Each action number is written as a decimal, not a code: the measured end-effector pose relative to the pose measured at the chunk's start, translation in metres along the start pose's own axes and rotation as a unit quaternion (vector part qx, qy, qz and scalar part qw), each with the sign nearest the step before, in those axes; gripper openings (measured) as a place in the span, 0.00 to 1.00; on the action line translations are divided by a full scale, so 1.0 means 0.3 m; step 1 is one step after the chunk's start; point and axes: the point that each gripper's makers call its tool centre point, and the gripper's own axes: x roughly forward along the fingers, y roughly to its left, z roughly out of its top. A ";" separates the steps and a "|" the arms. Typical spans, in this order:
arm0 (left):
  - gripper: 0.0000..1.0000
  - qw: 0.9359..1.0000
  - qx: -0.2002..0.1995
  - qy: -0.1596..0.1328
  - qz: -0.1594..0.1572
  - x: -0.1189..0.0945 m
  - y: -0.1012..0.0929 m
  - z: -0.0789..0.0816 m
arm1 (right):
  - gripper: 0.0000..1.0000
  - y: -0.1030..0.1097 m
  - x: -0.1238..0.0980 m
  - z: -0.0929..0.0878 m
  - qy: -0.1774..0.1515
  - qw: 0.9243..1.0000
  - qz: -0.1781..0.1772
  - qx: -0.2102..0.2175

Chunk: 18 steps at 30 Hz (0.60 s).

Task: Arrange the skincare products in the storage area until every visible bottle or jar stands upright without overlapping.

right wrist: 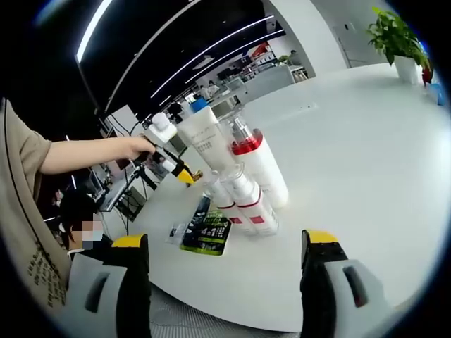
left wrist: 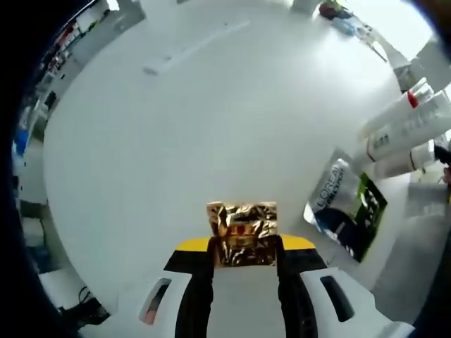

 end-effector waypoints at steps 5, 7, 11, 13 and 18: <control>0.32 0.999 -0.031 -0.005 0.024 -0.010 0.000 -0.048 | 0.89 0.005 0.000 0.003 -0.002 1.000 0.005 -0.001; 0.33 0.999 -0.042 -0.006 0.024 -0.010 -0.017 -0.070 | 0.89 0.007 0.000 0.004 -0.003 1.000 0.007 0.000; 0.33 0.998 -0.061 -0.012 0.023 -0.014 -0.040 -0.094 | 0.88 0.014 -0.002 0.009 -0.007 1.000 0.011 -0.006; 0.33 0.997 -0.071 -0.016 0.028 -0.017 -0.050 -0.106 | 0.88 0.020 -0.003 0.013 -0.009 1.000 0.011 -0.014; 0.33 0.991 -0.125 -0.042 0.029 -0.023 -0.082 -0.122 | 0.88 0.028 -0.002 0.013 -0.007 0.999 0.011 -0.034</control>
